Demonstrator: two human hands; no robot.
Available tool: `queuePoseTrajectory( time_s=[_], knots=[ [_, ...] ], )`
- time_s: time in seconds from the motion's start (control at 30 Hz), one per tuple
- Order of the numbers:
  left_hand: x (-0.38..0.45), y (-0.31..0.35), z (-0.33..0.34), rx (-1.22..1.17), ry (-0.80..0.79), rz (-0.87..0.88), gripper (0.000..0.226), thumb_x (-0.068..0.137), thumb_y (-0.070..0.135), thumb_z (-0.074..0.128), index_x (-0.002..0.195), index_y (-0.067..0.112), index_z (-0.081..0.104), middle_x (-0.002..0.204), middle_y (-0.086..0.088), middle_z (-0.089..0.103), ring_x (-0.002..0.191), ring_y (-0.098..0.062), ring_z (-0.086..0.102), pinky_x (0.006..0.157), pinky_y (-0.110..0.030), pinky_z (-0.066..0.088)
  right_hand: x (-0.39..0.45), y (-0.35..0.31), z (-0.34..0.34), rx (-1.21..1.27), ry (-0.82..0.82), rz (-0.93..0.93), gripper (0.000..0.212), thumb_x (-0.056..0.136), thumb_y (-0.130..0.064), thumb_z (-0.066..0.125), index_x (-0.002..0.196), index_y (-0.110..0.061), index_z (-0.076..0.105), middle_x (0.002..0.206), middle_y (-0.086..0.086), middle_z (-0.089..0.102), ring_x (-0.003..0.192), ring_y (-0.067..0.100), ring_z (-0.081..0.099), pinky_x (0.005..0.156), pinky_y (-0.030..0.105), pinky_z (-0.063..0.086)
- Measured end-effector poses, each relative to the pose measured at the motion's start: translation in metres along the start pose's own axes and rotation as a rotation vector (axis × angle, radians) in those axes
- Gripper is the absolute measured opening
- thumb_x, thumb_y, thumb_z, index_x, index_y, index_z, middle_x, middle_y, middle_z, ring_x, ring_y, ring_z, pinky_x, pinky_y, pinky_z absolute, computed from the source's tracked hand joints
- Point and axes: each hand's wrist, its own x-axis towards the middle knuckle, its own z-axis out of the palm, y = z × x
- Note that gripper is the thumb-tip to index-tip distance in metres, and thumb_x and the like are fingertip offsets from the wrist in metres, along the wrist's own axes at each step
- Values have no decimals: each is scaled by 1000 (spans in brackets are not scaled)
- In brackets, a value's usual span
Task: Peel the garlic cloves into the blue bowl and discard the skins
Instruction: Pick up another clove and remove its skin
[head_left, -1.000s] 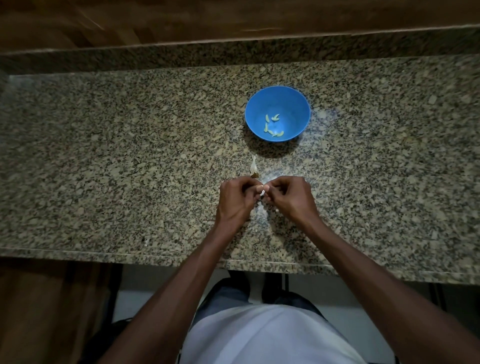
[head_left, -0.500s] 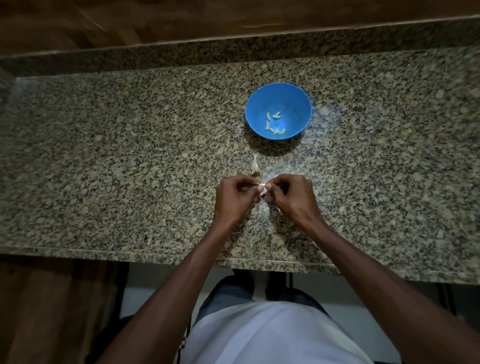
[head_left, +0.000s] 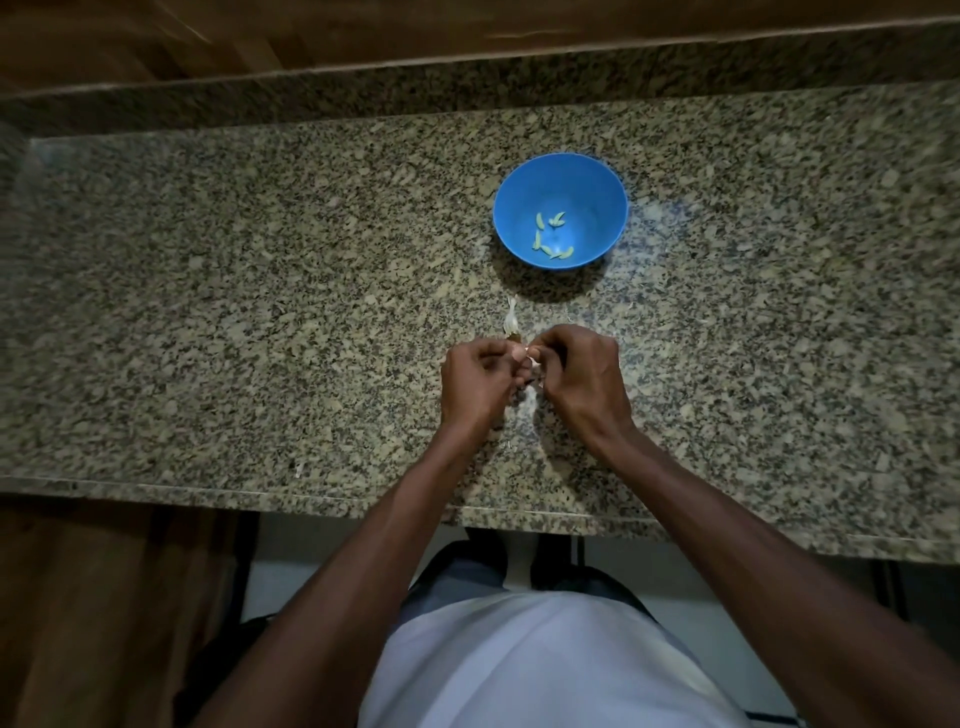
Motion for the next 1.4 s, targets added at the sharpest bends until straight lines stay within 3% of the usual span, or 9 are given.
queuePoseTrajectory(
  time_s=[0.33, 0.43, 0.57, 0.73, 0.9, 1.07, 1.2, 1.3, 1.4],
  knots=[
    [-4, 8, -1, -498, -85, -451, 11, 95, 7, 70, 97, -2, 76, 83, -10, 76, 74, -14, 67, 74, -25, 55, -7, 12, 5, -128, 5, -187, 10, 91, 5, 67, 97, -4, 67, 92, 8, 64, 80, 14, 54, 71, 16, 37],
    [-6, 5, 2, -609, -76, -527, 15, 94, 7, 71, 101, -6, 74, 84, -11, 75, 70, -12, 68, 67, -19, 59, -10, 15, 9, -123, 5, -184, 10, 92, 4, 67, 97, -4, 68, 93, 7, 65, 82, 15, 57, 70, 19, 43],
    [-9, -7, 6, -356, 12, -279, 20, 93, 14, 74, 107, 0, 75, 85, -7, 76, 67, -8, 68, 64, -20, 58, -12, 0, 9, 276, -9, 311, 9, 98, -10, 70, 92, -12, 76, 80, -2, 75, 71, 6, 71, 64, 14, 54],
    [-10, -18, 2, -253, -3, -84, 21, 91, 13, 77, 109, 3, 75, 103, -8, 78, 96, -17, 75, 80, -25, 61, -4, -4, -5, 761, -255, 840, 11, 96, -12, 74, 95, -1, 76, 78, 5, 74, 67, 11, 67, 65, 23, 58],
    [-5, -18, 3, -408, -93, -138, 24, 91, 5, 74, 113, -5, 72, 115, -17, 74, 108, -24, 70, 92, -30, 58, 4, -8, -12, 1131, -382, 1130, 15, 104, -3, 59, 91, -2, 68, 76, 5, 65, 68, 8, 58, 55, 14, 54],
    [-4, -13, 2, -457, -162, -169, 15, 93, 1, 71, 107, -1, 73, 105, -9, 75, 102, -19, 71, 85, -25, 59, 7, 6, -13, 1319, -497, 1250, 12, 102, -4, 60, 94, -2, 69, 80, 6, 67, 73, 9, 59, 56, 17, 55],
    [-6, -15, -6, -236, -166, -68, 21, 94, 11, 72, 112, 2, 73, 106, -3, 77, 99, -9, 73, 83, -21, 58, 3, 12, -16, 945, -499, 945, 12, 98, -11, 70, 93, -2, 74, 81, 8, 73, 71, 13, 65, 67, 23, 57],
    [-4, -16, -4, -31, -62, 20, 19, 95, 23, 73, 111, 12, 74, 106, -1, 77, 101, -12, 74, 89, -33, 61, -3, 10, -6, 428, -286, 524, 17, 96, -26, 77, 95, -9, 78, 83, 5, 78, 77, 16, 75, 70, 28, 61],
    [1, -17, 1, 4, 20, 27, 20, 94, 27, 75, 108, 13, 75, 102, -3, 78, 99, -17, 75, 90, -39, 62, -7, 5, 4, 212, -103, 311, 16, 99, -26, 72, 98, -11, 79, 84, -1, 77, 73, 7, 72, 60, 21, 58]
  ],
)
